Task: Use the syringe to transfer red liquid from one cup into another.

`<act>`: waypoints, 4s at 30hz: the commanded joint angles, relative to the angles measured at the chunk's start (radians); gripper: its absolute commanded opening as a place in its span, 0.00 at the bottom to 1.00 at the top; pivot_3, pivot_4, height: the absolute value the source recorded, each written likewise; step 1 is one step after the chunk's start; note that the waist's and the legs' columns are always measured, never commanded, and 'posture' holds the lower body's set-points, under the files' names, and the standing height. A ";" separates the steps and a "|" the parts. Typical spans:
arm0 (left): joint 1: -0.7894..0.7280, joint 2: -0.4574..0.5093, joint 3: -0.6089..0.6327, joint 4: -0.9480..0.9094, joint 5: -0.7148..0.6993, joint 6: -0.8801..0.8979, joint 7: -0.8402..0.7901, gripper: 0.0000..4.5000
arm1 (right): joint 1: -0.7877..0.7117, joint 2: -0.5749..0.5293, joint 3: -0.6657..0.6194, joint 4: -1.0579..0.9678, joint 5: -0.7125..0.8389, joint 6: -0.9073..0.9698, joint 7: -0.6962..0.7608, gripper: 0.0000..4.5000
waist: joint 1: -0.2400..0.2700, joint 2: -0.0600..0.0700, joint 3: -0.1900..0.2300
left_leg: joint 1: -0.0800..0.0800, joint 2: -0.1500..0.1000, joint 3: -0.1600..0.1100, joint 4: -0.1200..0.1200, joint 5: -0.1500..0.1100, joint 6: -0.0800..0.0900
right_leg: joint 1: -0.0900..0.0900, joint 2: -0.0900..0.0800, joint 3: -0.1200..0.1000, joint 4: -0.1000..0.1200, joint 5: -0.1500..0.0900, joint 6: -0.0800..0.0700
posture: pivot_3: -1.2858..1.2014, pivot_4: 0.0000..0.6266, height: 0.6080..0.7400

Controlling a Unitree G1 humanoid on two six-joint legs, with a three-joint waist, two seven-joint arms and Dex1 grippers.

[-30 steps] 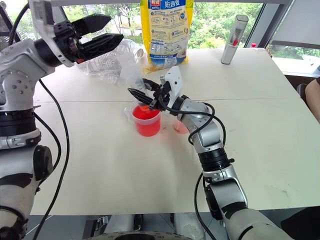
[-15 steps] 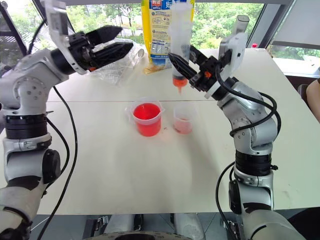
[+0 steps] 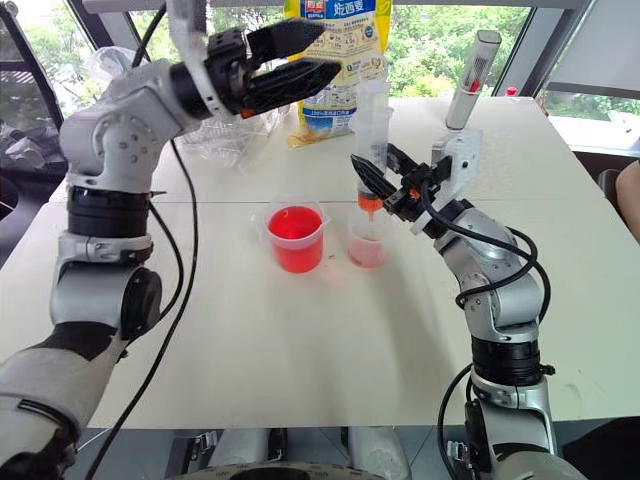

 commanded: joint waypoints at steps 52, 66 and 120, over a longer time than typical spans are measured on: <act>0.090 -0.127 -0.149 0.127 0.203 -0.105 -0.145 0.02 | -0.067 -0.046 -0.037 -0.095 0.028 0.033 -0.043 0.30 | -0.003 0.000 0.000 | 0.001 0.001 0.000 0.000 0.000 0.000 | 0.000 0.003 0.001 0.001 0.000 0.000 | 0.52 0.24 1.00; 0.140 -0.135 -0.160 0.097 0.223 -0.099 -0.134 0.02 | -0.089 -0.064 -0.067 -0.112 0.071 0.079 -0.053 0.30 | -0.002 0.000 0.000 | 0.001 0.001 0.000 0.000 0.000 0.000 | 0.000 0.003 0.001 0.001 0.000 0.000 | 0.52 0.24 1.00; 0.631 0.260 0.097 -0.587 -0.028 0.120 0.145 0.87 | -0.534 -0.414 0.158 0.601 0.136 1.137 -0.152 0.30 | -0.005 0.001 0.000 | -0.001 0.002 0.000 -0.002 0.000 0.001 | -0.002 -0.002 0.003 -0.001 0.000 0.000 | 0.52 0.24 1.00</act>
